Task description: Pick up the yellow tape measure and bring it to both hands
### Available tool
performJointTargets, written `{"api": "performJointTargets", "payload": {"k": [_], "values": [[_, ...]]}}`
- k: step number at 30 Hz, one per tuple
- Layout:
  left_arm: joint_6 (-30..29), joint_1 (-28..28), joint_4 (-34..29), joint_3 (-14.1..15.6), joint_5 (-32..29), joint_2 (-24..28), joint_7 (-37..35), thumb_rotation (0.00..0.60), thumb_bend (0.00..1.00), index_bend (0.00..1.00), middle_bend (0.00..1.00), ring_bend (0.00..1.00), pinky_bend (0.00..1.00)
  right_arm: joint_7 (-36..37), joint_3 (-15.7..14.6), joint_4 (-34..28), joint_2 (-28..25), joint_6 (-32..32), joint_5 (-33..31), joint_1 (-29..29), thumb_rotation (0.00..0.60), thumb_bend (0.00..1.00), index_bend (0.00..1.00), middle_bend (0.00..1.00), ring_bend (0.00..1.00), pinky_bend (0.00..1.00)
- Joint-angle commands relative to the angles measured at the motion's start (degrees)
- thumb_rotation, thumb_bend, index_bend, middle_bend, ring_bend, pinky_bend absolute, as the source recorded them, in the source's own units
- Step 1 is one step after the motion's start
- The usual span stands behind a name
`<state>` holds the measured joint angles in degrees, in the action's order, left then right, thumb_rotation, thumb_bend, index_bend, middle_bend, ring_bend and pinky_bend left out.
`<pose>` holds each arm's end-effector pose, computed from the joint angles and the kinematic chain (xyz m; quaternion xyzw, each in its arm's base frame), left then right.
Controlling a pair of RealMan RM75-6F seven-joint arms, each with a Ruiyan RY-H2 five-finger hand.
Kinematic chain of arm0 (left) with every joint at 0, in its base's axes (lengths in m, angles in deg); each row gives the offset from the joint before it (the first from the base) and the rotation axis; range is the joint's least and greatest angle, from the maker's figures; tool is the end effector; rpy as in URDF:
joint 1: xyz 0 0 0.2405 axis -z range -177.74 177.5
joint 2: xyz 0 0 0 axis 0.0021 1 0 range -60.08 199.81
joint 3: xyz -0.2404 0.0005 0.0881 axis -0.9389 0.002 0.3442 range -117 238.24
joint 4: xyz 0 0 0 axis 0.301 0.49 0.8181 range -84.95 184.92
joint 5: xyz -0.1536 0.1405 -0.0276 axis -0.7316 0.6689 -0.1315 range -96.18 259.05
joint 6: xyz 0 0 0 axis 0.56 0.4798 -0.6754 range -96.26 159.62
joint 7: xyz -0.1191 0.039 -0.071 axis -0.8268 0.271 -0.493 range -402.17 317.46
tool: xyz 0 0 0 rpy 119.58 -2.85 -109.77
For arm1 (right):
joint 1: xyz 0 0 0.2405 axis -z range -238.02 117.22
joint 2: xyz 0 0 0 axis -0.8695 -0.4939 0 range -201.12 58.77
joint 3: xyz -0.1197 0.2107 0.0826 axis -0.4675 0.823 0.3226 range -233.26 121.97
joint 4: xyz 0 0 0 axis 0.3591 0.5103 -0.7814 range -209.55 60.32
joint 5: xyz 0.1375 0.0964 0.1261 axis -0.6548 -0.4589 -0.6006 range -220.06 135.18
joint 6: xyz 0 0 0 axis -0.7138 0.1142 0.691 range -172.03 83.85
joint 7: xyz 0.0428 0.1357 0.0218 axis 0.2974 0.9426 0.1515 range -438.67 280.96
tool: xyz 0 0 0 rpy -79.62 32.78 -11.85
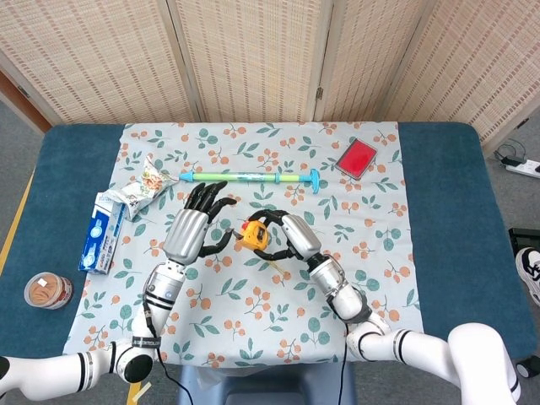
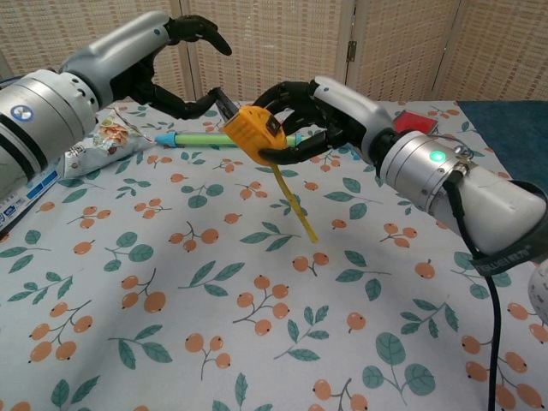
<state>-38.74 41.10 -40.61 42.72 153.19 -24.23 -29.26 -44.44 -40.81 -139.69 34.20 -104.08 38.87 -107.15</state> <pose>-0.0776 0.3368 0.0133 -0.6249 -0.3786 -0.5640 0.3849 -0.0882 -0.3601 -0.0640 0.5711 -0.5454 0.5898 0.1688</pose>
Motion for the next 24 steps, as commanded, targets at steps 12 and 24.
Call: {"api": "performJointTargets", "payload": {"k": [12, 24], "values": [[0.24, 0.20, 1.30, 0.29, 0.25, -0.25, -1.31, 0.600, 0.73, 0.57, 0.19, 0.13, 0.00, 0.40, 0.27, 0.53, -0.06, 0.40, -0.54, -0.04, 0.600, 0.47, 0.50, 0.47, 0.41, 0.27], [-0.44, -0.17, 2.94, -0.74, -0.27, -0.88, -4.79, 0.600, 0.84, 0.63, 0.26, 0.16, 0.00, -0.36, 0.16, 0.29, -1.38, 1.21, -1.32, 0.42, 0.600, 0.47, 0.50, 0.47, 0.41, 0.27]]}}
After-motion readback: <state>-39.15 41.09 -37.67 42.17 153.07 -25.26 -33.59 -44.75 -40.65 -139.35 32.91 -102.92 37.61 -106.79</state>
